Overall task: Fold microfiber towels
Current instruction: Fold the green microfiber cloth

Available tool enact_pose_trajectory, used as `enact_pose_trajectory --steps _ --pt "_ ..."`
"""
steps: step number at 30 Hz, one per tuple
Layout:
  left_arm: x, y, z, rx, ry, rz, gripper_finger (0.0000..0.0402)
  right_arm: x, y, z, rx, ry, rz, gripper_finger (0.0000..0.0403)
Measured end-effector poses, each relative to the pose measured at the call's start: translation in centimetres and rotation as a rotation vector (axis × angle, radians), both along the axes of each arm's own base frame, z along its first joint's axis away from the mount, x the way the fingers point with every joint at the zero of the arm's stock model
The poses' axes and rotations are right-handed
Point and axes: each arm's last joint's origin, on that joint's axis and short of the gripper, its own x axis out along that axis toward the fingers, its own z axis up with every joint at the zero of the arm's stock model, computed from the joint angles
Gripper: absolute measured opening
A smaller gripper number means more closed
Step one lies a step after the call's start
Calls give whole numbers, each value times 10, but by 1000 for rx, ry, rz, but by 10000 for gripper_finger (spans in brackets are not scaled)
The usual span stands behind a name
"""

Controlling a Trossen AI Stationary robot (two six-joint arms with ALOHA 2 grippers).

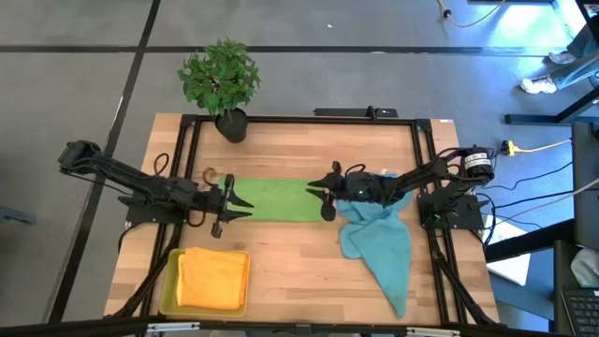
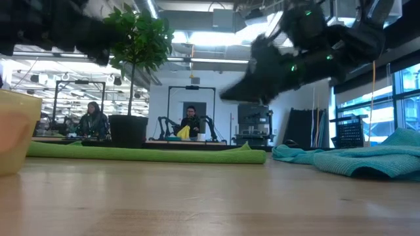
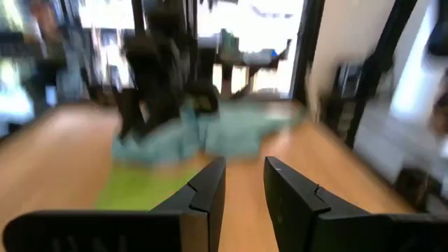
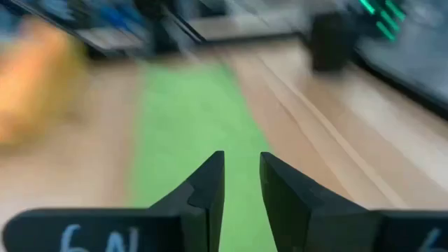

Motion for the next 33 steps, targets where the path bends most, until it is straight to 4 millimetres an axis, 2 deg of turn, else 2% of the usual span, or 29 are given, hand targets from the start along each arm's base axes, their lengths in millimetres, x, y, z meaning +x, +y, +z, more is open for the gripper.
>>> enact_pose_trajectory --steps 4,8,13,17,27,33 --pt "6 2 4 19 228 70 90 7 -7 2 -4 197 -82 94" --pt "14 2 7 33 264 154 90 20 -3 11 1 341 -16 94" --pt "21 3 -5 34 338 202 90 19 -5 13 8 540 -22 94" --pt "24 10 -17 -53 441 171 90 17 -12 13 15 578 -41 94" --pt "16 31 -35 -162 662 264 90 14 -35 9 101 590 -62 94" --pt "9 38 -41 -214 752 321 89 14 -38 8 122 576 -44 94"
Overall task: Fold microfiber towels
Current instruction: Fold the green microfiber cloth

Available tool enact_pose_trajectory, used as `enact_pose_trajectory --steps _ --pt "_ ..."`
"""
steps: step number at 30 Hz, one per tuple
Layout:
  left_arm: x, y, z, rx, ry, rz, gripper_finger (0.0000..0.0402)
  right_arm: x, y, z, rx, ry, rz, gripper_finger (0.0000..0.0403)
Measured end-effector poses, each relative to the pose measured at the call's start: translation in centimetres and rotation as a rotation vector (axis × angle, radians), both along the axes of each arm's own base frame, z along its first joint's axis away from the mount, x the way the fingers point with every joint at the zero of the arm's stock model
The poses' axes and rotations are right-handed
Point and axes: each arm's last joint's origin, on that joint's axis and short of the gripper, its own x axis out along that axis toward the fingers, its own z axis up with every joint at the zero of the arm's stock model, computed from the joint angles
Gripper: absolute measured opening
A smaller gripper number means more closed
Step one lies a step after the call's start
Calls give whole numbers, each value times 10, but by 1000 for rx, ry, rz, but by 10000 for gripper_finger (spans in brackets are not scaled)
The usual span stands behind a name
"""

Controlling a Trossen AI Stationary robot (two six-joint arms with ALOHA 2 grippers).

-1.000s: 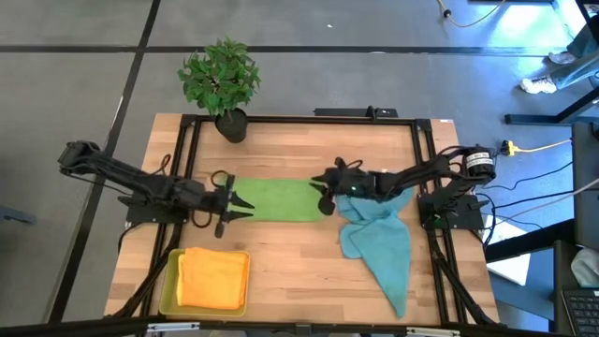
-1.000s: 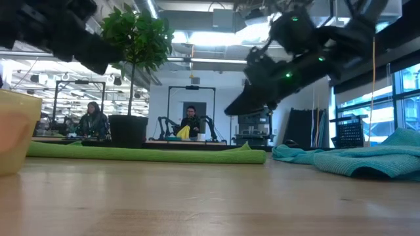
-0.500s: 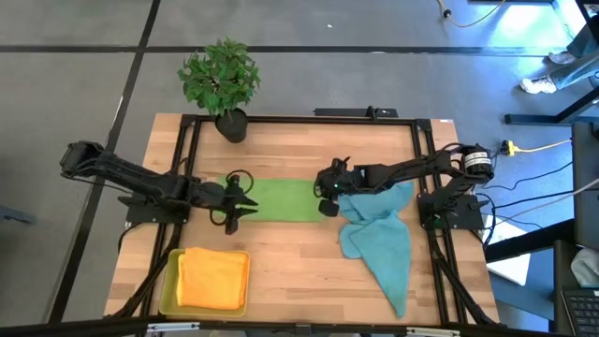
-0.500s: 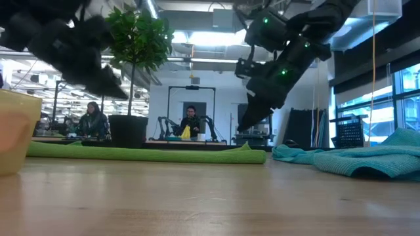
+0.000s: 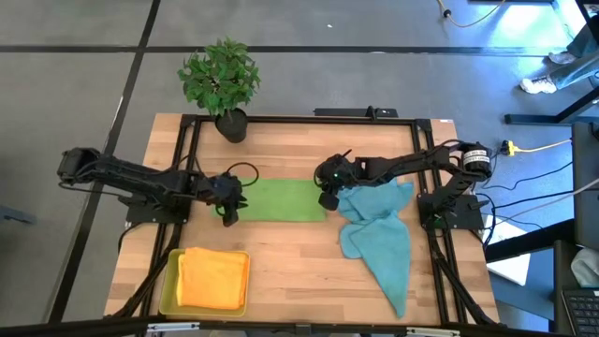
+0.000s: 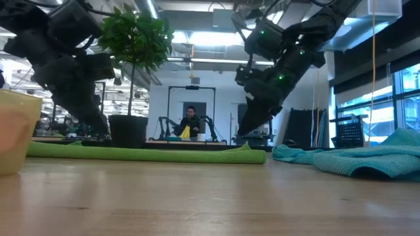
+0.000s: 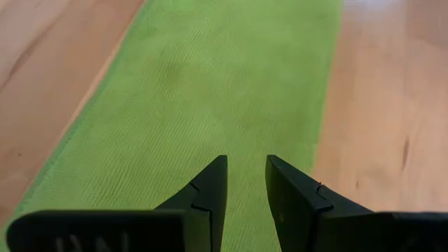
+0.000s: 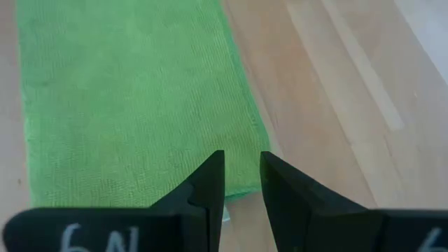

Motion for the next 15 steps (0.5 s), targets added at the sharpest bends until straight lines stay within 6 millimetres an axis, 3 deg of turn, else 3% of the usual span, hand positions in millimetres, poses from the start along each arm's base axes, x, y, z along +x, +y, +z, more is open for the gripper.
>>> enact_pose_trajectory --steps 8,15 --pt "5 -1 9 7 -7 -10 89 6 0 -12 -5 -1 41 94" --pt "5 -1 10 -9 149 10 89 7 0 -22 12 32 73 94"
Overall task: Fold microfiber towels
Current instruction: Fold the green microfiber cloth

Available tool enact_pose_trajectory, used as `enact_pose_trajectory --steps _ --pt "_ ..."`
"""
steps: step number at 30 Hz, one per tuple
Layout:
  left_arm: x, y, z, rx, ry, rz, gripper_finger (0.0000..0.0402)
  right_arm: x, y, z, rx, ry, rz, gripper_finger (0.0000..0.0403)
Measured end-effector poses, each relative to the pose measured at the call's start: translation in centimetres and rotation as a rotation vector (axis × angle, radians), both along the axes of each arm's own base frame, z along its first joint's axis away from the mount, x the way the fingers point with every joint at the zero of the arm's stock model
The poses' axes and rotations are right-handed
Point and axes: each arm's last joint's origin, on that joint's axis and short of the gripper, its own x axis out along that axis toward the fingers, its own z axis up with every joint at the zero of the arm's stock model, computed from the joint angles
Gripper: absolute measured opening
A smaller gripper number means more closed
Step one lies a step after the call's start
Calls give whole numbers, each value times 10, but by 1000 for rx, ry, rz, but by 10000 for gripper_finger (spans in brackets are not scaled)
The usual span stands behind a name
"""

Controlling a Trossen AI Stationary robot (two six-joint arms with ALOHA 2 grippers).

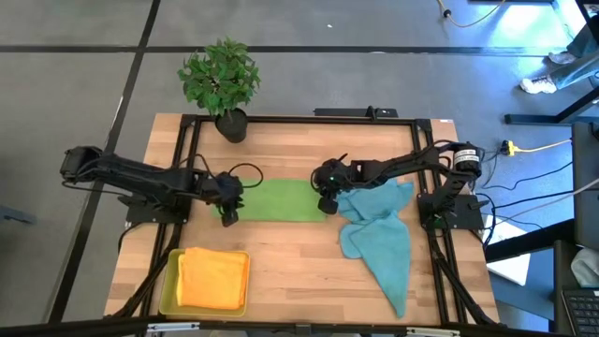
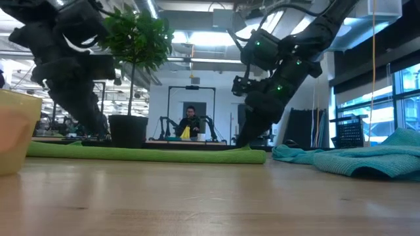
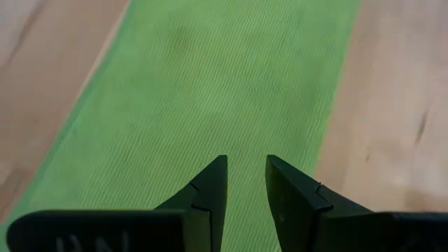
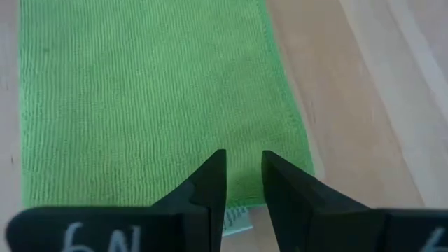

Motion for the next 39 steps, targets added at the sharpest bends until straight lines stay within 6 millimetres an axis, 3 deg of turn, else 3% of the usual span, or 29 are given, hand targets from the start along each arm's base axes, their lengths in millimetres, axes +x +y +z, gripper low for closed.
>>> enact_pose_trajectory --steps 7,15,26,39 --pt "-4 3 -11 -19 135 14 89 -2 -11 0 -40 8 -6 94" --pt "3 -2 1 3 100 20 89 -5 -23 0 -42 13 -37 94" --pt "-3 -1 -2 22 167 54 89 -6 -22 -1 -39 29 -31 94" --pt "5 -4 1 73 83 59 90 -5 -22 -1 -48 26 -14 94"
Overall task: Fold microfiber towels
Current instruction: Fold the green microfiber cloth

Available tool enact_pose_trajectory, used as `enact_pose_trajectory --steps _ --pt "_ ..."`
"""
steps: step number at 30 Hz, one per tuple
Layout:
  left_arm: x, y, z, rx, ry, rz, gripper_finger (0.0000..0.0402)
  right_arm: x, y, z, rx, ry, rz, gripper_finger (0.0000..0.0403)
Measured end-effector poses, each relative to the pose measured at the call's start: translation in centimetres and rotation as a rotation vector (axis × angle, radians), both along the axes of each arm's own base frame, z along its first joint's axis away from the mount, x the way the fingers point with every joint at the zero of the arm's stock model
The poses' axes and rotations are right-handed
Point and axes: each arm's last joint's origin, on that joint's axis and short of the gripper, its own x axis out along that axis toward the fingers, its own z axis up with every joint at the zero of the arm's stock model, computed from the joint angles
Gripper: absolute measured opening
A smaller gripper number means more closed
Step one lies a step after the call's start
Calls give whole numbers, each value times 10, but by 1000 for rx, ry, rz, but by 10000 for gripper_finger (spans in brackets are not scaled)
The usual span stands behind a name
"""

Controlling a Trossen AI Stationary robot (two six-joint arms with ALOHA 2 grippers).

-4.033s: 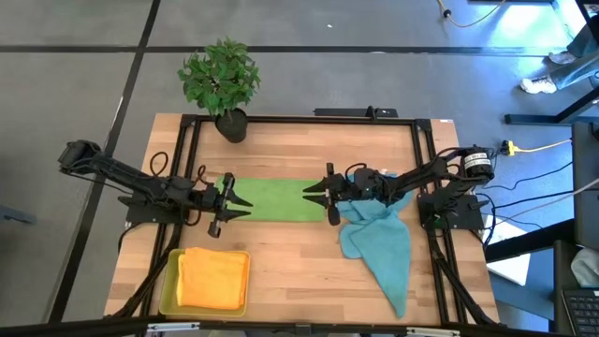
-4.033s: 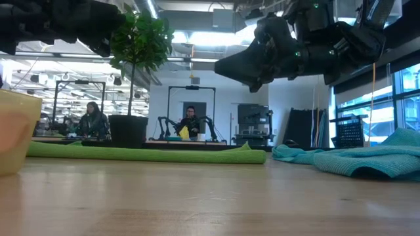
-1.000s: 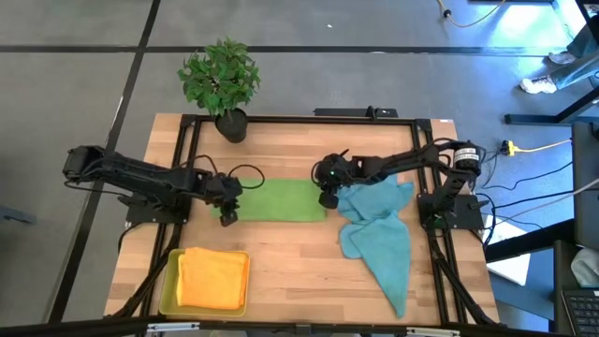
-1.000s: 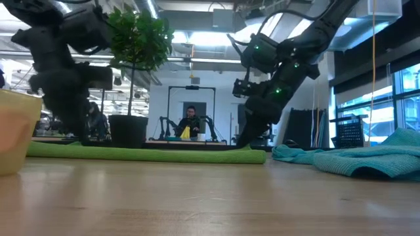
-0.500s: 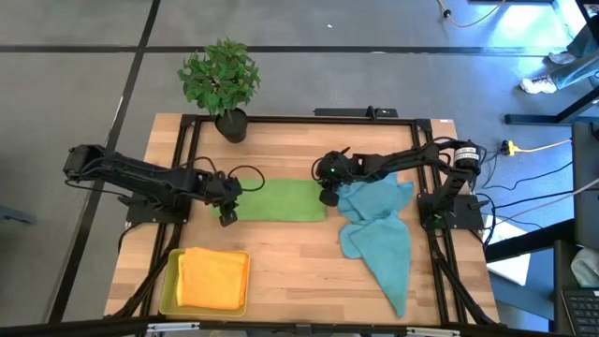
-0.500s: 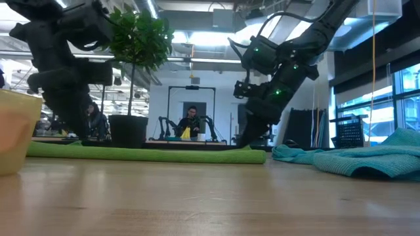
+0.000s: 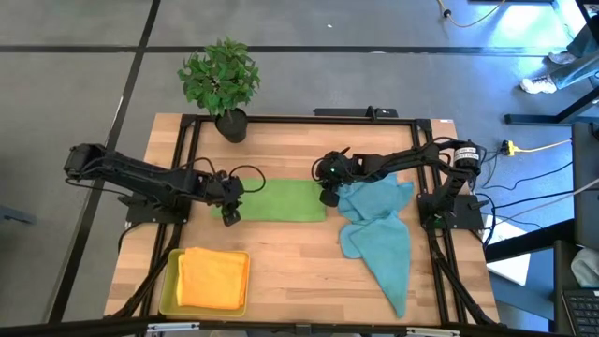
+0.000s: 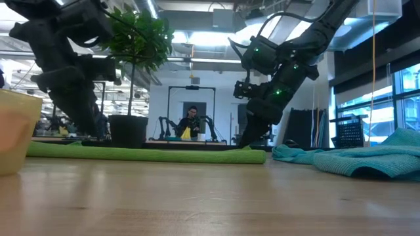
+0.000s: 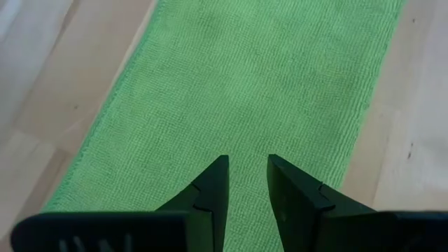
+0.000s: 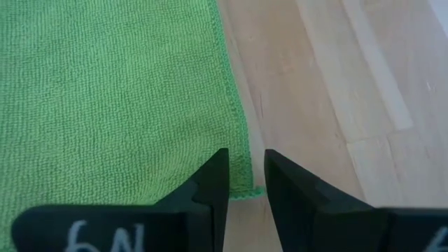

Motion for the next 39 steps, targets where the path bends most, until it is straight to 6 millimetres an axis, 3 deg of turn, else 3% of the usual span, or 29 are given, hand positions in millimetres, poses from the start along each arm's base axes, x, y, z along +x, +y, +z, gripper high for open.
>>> enact_pose_trajectory --steps 39 --pt "1 -27 4 135 -102 -14 88 1 3 0 81 -19 -2 94"
